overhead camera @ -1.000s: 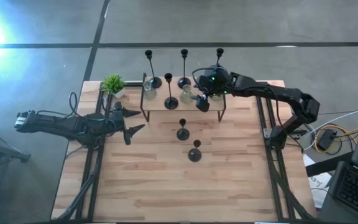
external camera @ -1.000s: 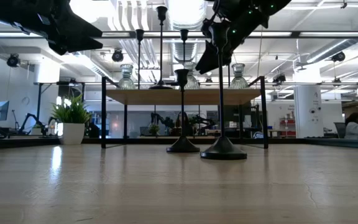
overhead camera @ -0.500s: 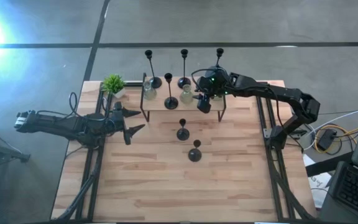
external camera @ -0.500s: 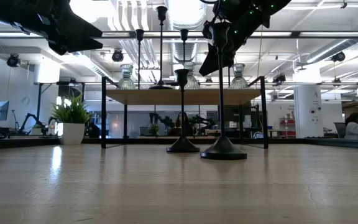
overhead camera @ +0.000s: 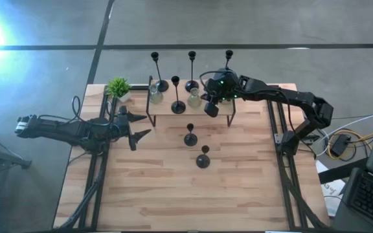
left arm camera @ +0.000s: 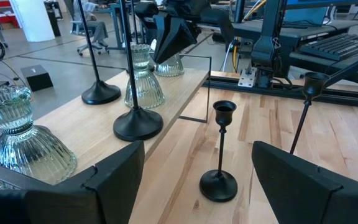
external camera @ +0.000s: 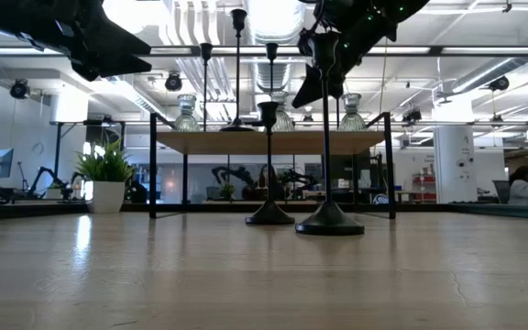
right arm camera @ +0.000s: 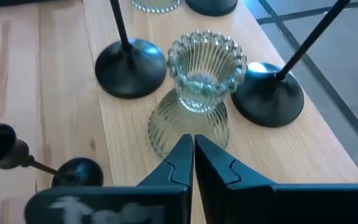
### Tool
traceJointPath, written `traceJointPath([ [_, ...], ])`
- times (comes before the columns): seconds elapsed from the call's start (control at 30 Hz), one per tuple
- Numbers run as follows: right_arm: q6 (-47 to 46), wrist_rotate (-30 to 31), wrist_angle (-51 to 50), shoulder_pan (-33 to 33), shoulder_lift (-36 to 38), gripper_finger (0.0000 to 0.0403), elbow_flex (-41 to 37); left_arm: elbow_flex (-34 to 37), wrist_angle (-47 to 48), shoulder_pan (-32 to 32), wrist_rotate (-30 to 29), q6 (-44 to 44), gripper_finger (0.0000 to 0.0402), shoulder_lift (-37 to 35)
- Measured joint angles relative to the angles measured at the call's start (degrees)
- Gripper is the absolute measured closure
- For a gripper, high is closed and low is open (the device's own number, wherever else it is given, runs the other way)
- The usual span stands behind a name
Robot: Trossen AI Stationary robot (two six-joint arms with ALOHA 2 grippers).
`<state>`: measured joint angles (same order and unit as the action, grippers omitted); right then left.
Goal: Pick & Place candle stick holders
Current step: Put the green candle holder on the shelf
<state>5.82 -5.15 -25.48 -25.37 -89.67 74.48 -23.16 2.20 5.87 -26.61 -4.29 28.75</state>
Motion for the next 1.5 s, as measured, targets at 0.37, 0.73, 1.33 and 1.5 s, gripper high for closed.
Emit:
traceJointPath([
  [0.37, -1.0, -3.8, 2.6, 0.0, -1.3, 0.0395, 0.0, 0.0, 0.0, 0.0, 0.0, 0.0, 0.0101, 0.0],
  [0.73, -1.0, -4.9, 4.7, -0.1, -3.9, 0.0395, 0.0, 0.0, 0.4, 0.0, 0.0, 0.0, 0.0101, 0.0],
  [1.33, 0.4, -3.8, 4.6, -0.2, -4.1, 0.0395, 2.5, 0.0, 0.4, 0.0, 0.0, 0.6, 0.0101, 0.0],
  [1.5, 0.6, -3.8, 4.7, -0.2, -4.1, 0.0395, 2.7, 0.0, 0.4, 0.0, 0.0, 0.6, 0.0101, 0.0],
])
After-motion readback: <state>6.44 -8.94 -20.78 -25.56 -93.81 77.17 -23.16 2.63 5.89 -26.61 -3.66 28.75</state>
